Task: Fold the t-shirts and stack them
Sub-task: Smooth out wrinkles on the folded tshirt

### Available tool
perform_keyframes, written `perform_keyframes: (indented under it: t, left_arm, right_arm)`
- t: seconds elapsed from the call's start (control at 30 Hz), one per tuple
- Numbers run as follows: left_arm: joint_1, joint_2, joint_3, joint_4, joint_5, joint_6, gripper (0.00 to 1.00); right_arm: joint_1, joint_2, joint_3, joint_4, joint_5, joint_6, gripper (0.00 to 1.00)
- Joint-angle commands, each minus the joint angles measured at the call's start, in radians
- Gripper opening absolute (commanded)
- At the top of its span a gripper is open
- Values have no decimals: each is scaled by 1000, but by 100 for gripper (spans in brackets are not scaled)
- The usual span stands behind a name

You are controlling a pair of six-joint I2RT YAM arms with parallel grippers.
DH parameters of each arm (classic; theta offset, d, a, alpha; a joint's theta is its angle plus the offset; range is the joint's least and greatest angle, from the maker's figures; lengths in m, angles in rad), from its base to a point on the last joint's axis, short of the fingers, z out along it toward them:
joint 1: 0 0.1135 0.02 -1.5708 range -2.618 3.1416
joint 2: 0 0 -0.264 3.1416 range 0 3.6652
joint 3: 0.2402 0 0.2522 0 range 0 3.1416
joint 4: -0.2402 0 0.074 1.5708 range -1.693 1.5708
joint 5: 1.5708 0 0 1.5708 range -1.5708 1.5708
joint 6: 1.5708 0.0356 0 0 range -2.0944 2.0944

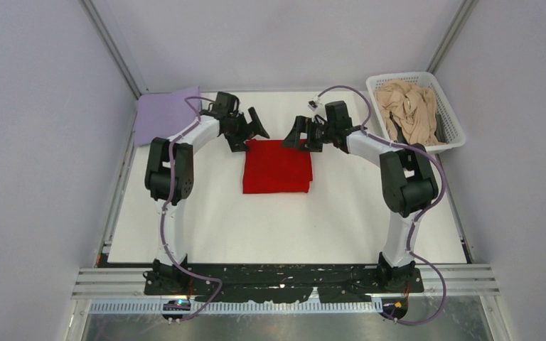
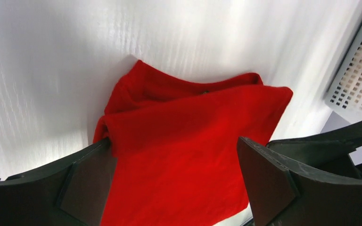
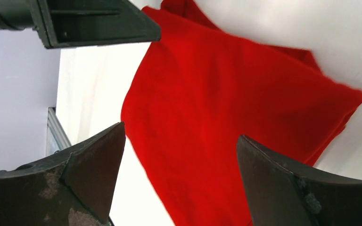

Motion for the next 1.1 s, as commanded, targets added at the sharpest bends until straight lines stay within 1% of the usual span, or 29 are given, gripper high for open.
perform_keyframes:
  t: [0.0,0.17,0.3,0.37,0.5,0.6,0.7,0.87,0.97,1.07]
  left_arm:
    - [11,50,84,105,11,-93,99]
    - [11,138,172,-41,10,-127,99]
    - [4,137,190,-163,1,-122,99]
    - [0,115,179,-224,27,-102,99]
    - [-23,18,47,-247,31,-73,99]
    - [-48,-71,-91,-211,25,-63,99]
    - [-78,-162,-189,-181,8,-53,99]
    - [-124,-315,-293,-131,-59,-38,99]
    - [-145,-370,-319,-152,-152,-4,99]
    - [-155,-389,-343,-190,-203,36,99]
  right_arm:
    - [-10,71,103,15,50,1,95]
    - [-21,158,139,-38,137,-8,95]
    - [-22,193,133,-67,160,-14,95]
    - [-20,190,112,-93,163,-14,95]
    - [-11,121,-15,-84,163,-17,95]
    - [5,39,-111,-81,164,-18,95]
    - [35,-31,-214,-69,167,-21,95]
    - [58,-163,-259,-73,234,-33,95]
    - [57,-255,-265,-71,289,-39,95]
    - [57,-338,-296,-66,332,-40,95]
